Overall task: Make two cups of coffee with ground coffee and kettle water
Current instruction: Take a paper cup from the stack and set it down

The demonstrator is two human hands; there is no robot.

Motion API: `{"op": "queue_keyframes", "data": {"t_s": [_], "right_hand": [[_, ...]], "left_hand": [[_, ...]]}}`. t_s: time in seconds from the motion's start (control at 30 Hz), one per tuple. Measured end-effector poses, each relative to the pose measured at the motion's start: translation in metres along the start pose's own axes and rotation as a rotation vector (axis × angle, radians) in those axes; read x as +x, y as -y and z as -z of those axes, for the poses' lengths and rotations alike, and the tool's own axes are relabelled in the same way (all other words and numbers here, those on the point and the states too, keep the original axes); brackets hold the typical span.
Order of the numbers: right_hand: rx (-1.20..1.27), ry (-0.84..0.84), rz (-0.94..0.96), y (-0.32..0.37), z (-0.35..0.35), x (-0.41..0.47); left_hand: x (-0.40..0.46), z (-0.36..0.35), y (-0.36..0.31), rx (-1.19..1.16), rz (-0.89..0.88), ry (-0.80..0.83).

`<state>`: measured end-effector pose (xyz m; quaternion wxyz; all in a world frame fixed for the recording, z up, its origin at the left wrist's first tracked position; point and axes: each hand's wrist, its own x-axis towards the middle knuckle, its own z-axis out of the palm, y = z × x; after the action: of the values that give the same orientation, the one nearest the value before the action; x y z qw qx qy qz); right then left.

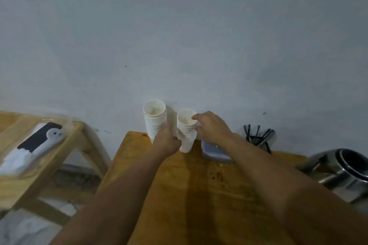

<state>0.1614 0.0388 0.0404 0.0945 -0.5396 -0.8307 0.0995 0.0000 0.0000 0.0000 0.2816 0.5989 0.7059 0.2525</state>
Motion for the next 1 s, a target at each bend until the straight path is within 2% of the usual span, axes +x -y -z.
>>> {"op": "queue_keyframes", "data": {"t_s": [0.2, 0.43, 0.57, 0.8, 1.0], "right_hand": [[-0.078, 0.056, 0.031, 0.0, -0.016, 0.008], [-0.164, -0.018, 0.189, -0.008, -0.019, 0.022], [-0.153, -0.058, 0.219, -0.012, -0.02, 0.026], [-0.059, 0.003, 0.182, -0.007, -0.012, 0.029], [-0.01, -0.1, 0.195, -0.003, -0.001, 0.026]], "left_hand": [[0.015, -0.026, 0.012, -0.131, 0.05, -0.026], [0.034, -0.047, 0.016, -0.261, 0.028, -0.055], [0.044, -0.052, 0.019, -0.303, 0.014, -0.052], [0.047, -0.058, 0.023, -0.283, -0.001, -0.114], [0.049, -0.059, 0.023, -0.26, -0.012, -0.116]]}}
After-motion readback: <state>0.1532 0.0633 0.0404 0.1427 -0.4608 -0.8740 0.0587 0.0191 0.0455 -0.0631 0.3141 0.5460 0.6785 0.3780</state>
